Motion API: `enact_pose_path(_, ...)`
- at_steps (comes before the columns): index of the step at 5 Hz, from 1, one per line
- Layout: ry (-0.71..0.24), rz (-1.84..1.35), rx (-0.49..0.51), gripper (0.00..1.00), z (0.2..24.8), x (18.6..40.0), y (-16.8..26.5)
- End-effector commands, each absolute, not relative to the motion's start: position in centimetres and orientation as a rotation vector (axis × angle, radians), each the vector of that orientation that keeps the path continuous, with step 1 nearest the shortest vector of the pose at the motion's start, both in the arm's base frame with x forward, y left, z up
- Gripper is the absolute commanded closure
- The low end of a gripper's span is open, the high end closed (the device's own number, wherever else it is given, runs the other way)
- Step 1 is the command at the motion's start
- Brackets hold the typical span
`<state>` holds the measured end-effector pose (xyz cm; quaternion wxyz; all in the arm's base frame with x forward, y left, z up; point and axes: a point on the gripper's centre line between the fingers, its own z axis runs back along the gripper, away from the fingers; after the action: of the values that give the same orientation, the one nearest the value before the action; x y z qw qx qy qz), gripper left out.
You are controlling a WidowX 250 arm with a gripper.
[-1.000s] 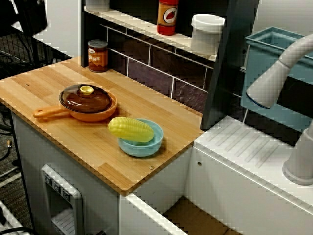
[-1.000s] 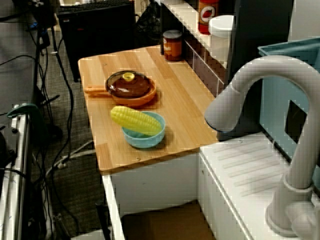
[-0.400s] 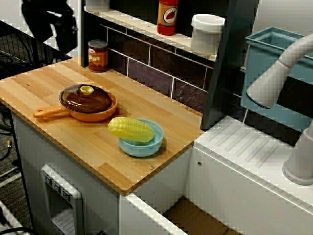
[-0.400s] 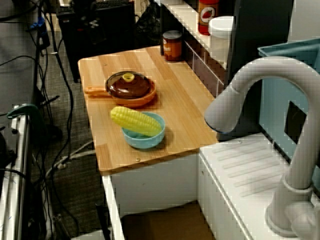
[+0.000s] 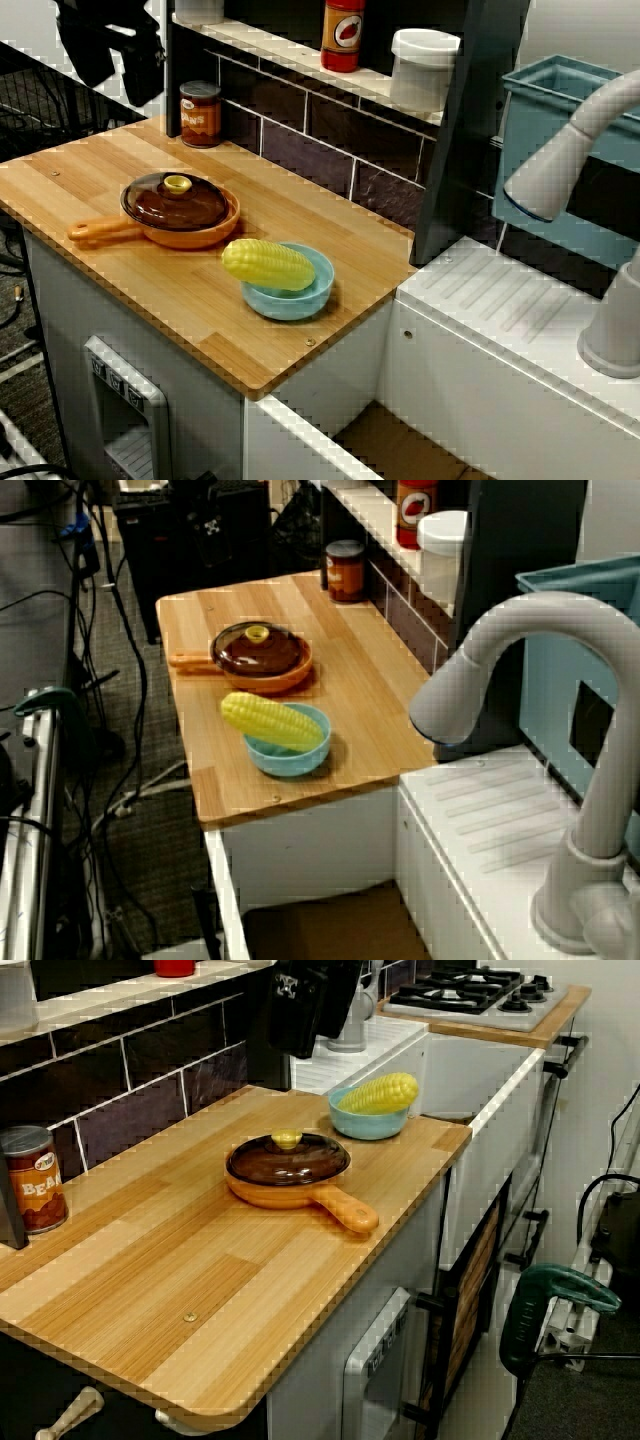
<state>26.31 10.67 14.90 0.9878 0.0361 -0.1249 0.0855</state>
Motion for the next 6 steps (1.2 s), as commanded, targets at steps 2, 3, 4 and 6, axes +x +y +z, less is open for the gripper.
enact_pose_path(2,-0.284,0.159,0.108,0.0,15.8,26.4,9.3)
enact_pose_path(3,-0.284,0.159,0.108,0.0,15.8,26.4,9.3)
enact_pose_path(4,-0.284,0.159,0.108,0.0,15.8,26.4,9.3)
enact_pose_path(6,-0.282,0.171,0.123,0.0,13.5,26.7,12.8)
